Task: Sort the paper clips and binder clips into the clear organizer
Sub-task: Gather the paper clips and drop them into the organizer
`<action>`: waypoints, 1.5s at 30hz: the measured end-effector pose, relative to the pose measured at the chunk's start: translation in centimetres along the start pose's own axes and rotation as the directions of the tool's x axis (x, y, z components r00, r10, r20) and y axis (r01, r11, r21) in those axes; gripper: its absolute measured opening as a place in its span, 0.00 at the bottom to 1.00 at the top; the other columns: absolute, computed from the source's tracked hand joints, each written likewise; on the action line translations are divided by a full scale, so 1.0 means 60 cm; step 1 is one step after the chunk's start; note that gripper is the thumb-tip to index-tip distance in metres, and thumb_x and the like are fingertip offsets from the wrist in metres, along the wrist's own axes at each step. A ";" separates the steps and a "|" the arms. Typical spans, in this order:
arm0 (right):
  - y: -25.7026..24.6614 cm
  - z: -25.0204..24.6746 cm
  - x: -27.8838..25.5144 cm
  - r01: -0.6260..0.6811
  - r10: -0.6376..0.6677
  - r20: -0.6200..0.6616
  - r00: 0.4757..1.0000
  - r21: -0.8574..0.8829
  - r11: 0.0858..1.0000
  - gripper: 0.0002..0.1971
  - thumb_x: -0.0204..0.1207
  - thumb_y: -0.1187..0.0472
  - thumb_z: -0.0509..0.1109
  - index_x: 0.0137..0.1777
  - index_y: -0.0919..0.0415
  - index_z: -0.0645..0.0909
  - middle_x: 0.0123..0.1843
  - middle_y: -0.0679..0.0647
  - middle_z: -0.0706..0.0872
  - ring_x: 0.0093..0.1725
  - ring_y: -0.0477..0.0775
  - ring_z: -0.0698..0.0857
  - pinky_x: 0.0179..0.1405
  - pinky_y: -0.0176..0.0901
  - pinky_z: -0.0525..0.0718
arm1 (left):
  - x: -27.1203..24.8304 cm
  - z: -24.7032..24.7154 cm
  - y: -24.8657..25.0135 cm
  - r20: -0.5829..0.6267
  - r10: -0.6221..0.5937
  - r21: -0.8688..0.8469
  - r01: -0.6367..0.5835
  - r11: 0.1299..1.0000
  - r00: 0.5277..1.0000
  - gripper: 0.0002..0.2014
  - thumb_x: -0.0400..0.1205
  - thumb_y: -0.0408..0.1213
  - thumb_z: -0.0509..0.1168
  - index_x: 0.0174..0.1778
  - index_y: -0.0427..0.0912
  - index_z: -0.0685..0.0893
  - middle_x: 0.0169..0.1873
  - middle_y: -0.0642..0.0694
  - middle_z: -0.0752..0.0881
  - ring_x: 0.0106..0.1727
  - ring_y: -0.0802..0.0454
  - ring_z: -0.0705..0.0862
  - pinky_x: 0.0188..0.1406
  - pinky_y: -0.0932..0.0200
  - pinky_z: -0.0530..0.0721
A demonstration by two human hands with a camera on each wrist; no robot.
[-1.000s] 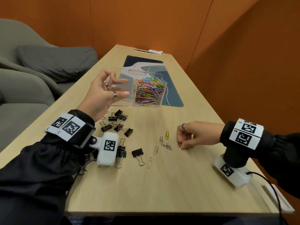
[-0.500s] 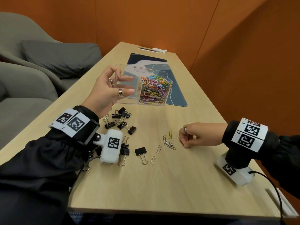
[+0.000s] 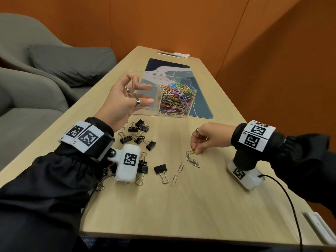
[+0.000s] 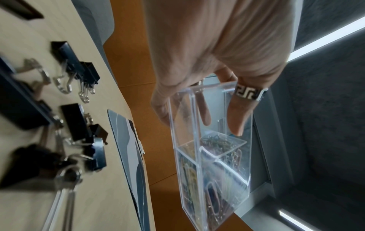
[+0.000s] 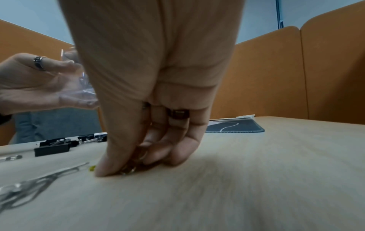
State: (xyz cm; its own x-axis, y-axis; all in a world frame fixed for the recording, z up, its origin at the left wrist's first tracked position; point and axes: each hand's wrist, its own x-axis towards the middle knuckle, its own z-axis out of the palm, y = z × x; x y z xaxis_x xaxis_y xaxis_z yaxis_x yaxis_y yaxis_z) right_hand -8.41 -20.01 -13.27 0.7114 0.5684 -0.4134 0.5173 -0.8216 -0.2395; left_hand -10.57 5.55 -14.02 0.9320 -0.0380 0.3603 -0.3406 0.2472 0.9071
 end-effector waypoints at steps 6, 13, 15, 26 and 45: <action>0.001 -0.002 0.003 -0.042 0.045 0.070 0.997 -0.046 0.998 0.03 0.77 0.56 0.71 0.45 0.54 0.80 0.42 0.51 0.86 0.36 0.46 0.79 0.39 0.29 0.77 | -0.001 0.001 0.002 0.001 0.002 -0.007 -0.002 1.000 1.000 0.23 0.71 0.14 0.66 0.38 0.48 0.68 0.52 0.43 0.86 0.44 0.49 0.87 0.42 0.60 0.86; 0.005 0.010 -0.013 -0.040 0.045 0.110 0.993 -0.051 0.998 0.04 0.81 0.57 0.66 0.46 0.56 0.77 0.38 0.47 0.82 0.35 0.43 0.76 0.38 0.27 0.74 | -0.002 0.004 0.002 -0.001 0.001 -0.014 -0.001 1.000 1.000 0.22 0.70 0.14 0.67 0.38 0.48 0.69 0.50 0.44 0.86 0.44 0.49 0.87 0.40 0.61 0.85; 0.007 0.012 -0.018 -0.039 0.045 0.112 0.993 -0.055 0.998 0.05 0.81 0.58 0.66 0.44 0.54 0.75 0.36 0.44 0.80 0.34 0.40 0.75 0.36 0.26 0.74 | -0.001 0.004 0.002 0.002 0.000 -0.015 0.000 1.000 1.000 0.22 0.70 0.15 0.67 0.37 0.49 0.69 0.50 0.45 0.86 0.44 0.49 0.87 0.41 0.61 0.85; -0.044 -0.148 -0.066 0.113 -0.148 -0.529 0.836 -0.099 0.989 0.05 0.81 0.59 0.65 0.44 0.59 0.78 0.32 0.45 0.78 0.29 0.37 0.77 0.33 0.22 0.73 | -0.001 0.006 0.003 0.012 0.000 -0.010 0.000 1.000 1.000 0.22 0.70 0.14 0.67 0.38 0.48 0.69 0.51 0.43 0.86 0.44 0.49 0.88 0.40 0.61 0.85; -0.092 -0.146 0.013 0.153 -0.233 -0.820 0.524 -0.178 0.972 0.13 0.78 0.48 0.68 0.43 0.57 0.85 0.36 0.46 0.80 0.34 0.47 0.77 0.38 0.40 0.76 | 0.000 0.004 0.001 0.000 0.001 -0.025 -0.001 1.000 1.000 0.22 0.70 0.13 0.66 0.37 0.47 0.68 0.51 0.43 0.85 0.46 0.46 0.87 0.40 0.62 0.85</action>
State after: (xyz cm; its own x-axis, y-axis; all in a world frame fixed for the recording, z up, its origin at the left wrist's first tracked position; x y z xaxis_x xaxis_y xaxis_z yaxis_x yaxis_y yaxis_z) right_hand -6.55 -14.67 -4.59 0.6420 0.5244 0.5593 0.6964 -0.7039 -0.1395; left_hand -10.61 5.30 -13.89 0.9315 -0.0379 0.3618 -0.3388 0.2715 0.9008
